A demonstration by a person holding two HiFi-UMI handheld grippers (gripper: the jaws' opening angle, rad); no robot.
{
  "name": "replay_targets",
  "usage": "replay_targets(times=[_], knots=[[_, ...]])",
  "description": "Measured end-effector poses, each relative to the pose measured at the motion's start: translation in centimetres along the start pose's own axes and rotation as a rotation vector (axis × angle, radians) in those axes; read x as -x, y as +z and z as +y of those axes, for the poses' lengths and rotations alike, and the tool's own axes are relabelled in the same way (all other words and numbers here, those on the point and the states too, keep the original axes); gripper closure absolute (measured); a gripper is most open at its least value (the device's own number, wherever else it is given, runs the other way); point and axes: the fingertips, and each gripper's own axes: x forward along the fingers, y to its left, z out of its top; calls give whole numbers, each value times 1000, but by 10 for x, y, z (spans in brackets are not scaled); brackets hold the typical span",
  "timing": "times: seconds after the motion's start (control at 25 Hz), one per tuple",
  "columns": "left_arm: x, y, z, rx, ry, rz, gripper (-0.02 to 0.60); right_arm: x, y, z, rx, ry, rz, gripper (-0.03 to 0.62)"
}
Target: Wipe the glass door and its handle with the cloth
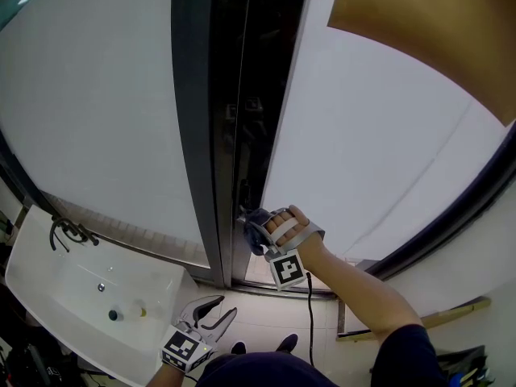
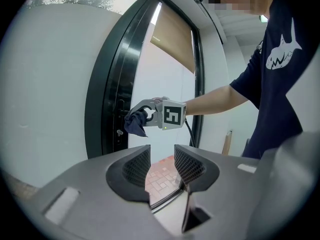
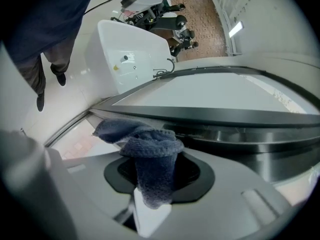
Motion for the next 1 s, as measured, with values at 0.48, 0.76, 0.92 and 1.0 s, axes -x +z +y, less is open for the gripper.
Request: replay_targets(times=[0.48, 0.76, 0.92, 1.0], knots=[[-17, 0, -5, -4, -40, 4, 437, 35, -68, 39, -63, 46, 132, 454], [-17, 1, -2, -6, -37, 5, 437, 38, -90, 45, -787, 76, 43, 453], [-13, 2, 1, -1, -25, 3, 437, 19, -68, 47, -1149, 104, -47, 453], [-11, 1, 3, -1, -18, 7, 437, 5, -57, 35, -1295, 80, -101, 453]])
